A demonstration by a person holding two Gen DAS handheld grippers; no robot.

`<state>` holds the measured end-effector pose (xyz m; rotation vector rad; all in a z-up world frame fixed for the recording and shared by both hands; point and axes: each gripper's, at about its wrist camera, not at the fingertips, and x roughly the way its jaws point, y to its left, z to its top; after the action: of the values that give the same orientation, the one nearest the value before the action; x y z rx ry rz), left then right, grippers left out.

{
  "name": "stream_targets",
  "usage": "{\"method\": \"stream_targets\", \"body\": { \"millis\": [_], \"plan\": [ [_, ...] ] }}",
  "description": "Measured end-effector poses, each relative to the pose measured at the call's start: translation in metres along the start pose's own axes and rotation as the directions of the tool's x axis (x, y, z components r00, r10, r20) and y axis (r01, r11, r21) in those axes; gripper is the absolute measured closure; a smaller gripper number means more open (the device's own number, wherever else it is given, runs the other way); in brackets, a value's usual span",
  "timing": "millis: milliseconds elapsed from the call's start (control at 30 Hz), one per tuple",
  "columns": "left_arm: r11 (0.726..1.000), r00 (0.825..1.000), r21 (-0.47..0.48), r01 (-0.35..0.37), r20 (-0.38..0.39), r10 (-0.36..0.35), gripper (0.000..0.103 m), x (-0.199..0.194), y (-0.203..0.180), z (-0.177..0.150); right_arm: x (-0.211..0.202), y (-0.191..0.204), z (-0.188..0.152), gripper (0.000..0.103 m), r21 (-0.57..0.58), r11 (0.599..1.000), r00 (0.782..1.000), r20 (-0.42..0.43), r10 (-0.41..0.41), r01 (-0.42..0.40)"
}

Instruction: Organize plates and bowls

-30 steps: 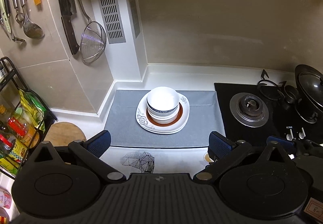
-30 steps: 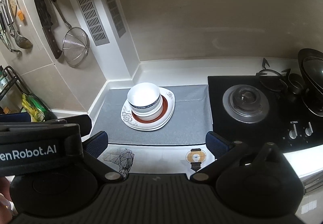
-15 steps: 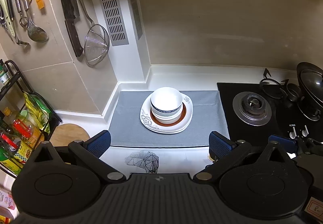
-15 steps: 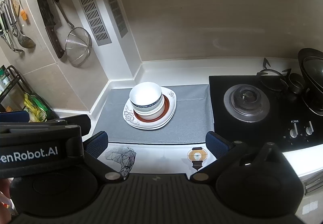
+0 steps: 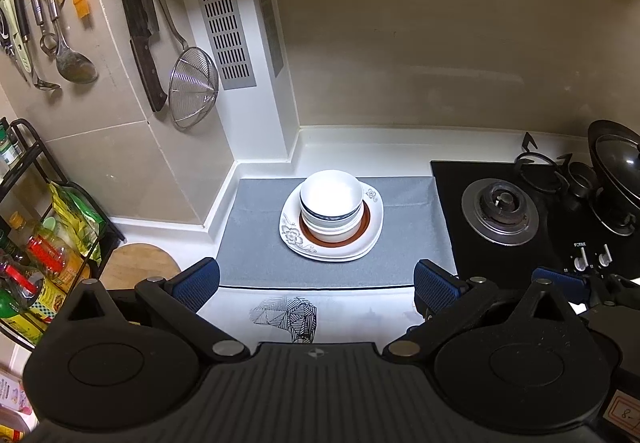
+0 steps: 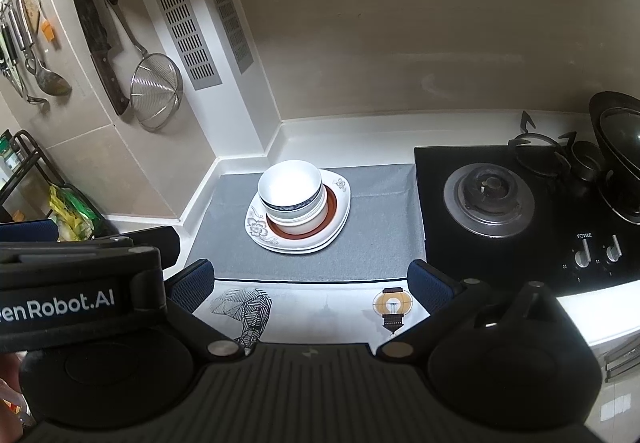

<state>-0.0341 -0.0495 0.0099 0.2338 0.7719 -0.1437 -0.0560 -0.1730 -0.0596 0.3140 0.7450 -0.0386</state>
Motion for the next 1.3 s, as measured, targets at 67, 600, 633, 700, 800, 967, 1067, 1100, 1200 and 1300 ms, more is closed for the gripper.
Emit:
{"method": "stream_targets", "body": {
  "millis": [67,600,633,700,800,967,1067,1100,1200,1300],
  "plan": [
    [1.0,1.0,0.001,-0.004,0.0,0.004,0.0,-0.001,0.0,-0.001,0.0,0.001,-0.001,0.0,0.001,1.0,1.0,-0.001,0.003,-0.003],
    [1.0,1.0,0.01,-0.004,-0.005,0.004,0.0,-0.007,0.003,-0.014,-0.006,0.008,-0.014,0.0,-0.002,1.0,1.0,-0.01,-0.01,0.01],
    [1.0,1.0,0.009,-0.004,-0.005,0.004,0.0,-0.007,0.004,-0.014,-0.007,0.009,-0.015,0.0,-0.003,1.0,1.0,-0.01,-0.01,0.01],
    [1.0,1.0,0.007,-0.003,-0.007,0.004,0.0,-0.007,0.005,-0.014,-0.007,0.01,-0.015,0.0,-0.004,1.0,1.0,-0.011,-0.01,0.009],
    [1.0,1.0,0.007,-0.004,-0.002,0.004,0.0,-0.007,0.007,-0.014,-0.007,0.011,-0.016,0.0,-0.006,1.0,1.0,-0.008,-0.009,0.009],
    [1.0,1.0,0.011,-0.001,0.003,0.001,0.0,-0.006,0.009,-0.014,-0.005,0.015,-0.015,0.0,-0.007,1.0,1.0,-0.003,-0.013,0.012],
    [1.0,1.0,0.011,0.001,0.001,-0.001,0.0,-0.004,0.009,-0.014,-0.003,0.016,-0.015,0.0,-0.006,1.0,1.0,-0.004,-0.017,0.017],
    [1.0,1.0,0.013,0.002,-0.001,-0.002,0.0,-0.003,0.008,-0.014,-0.002,0.016,-0.015,0.0,-0.004,1.0,1.0,-0.006,-0.019,0.019],
    [1.0,1.0,0.019,0.012,-0.008,-0.012,0.0,0.001,0.009,-0.014,0.001,0.016,-0.014,0.0,-0.004,1.0,1.0,-0.011,-0.028,0.028],
    [0.999,1.0,0.022,0.025,-0.012,-0.024,0.0,0.006,0.011,-0.012,0.004,0.018,-0.013,0.0,-0.005,0.999,0.999,-0.012,-0.041,0.041]
  ]
}}
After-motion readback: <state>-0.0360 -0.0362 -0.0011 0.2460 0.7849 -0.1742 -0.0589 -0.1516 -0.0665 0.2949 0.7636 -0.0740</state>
